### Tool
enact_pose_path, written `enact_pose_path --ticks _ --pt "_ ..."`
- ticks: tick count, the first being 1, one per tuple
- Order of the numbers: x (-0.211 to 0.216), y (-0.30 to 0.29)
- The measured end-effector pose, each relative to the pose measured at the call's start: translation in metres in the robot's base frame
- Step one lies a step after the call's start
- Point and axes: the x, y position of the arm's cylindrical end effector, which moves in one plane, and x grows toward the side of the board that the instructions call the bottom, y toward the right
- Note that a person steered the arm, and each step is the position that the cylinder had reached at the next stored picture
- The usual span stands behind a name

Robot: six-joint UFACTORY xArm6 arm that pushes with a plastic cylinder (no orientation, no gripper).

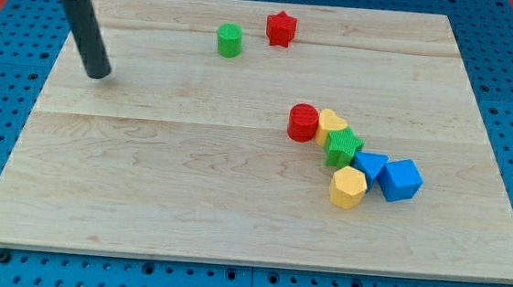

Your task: Push the green circle on top of the red circle

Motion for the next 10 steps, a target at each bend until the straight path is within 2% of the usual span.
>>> enact_pose_path --ticks 2,4,5,6,7,8,10 --pt "0.000 -0.062" --pt "-0.009 -0.070" --pt "-0.065 -0.019" --pt "-0.121 -0.006" --pt "-0.158 0.015" --pt "-0.177 0.018" --pt "-0.178 0.022"
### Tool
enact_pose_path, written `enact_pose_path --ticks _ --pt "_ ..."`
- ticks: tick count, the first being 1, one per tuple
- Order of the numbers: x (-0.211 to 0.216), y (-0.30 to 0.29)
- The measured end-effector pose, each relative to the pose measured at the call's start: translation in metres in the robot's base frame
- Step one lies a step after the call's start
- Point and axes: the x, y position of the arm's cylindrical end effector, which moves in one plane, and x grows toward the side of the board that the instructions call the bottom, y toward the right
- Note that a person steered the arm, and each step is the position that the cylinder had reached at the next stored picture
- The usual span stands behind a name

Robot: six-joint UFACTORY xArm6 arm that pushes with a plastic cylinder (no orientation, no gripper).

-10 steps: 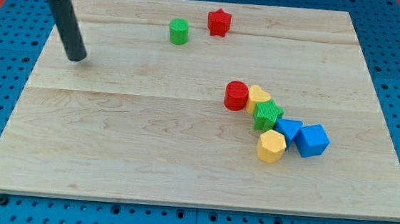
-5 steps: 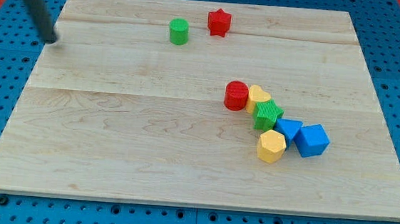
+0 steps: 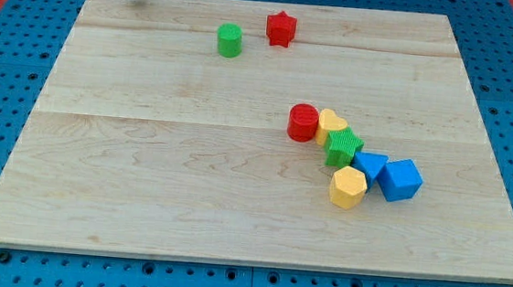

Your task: Push the green circle on top of the red circle

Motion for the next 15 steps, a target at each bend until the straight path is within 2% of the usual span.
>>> enact_pose_path --ticks 3,4,5,7,8,9,10,11,12,13,14,15 --pt "0.000 0.011" --pt "0.001 0.047" --pt "0.001 0.110" --pt "0.069 0.152" --pt "0.089 0.189" --pt "0.139 0.203" --pt "0.132 0.192" --pt "0.138 0.138" --pt "0.173 0.173" --pt "0.209 0.242" --pt "0.187 0.256" --pt "0.194 0.273"
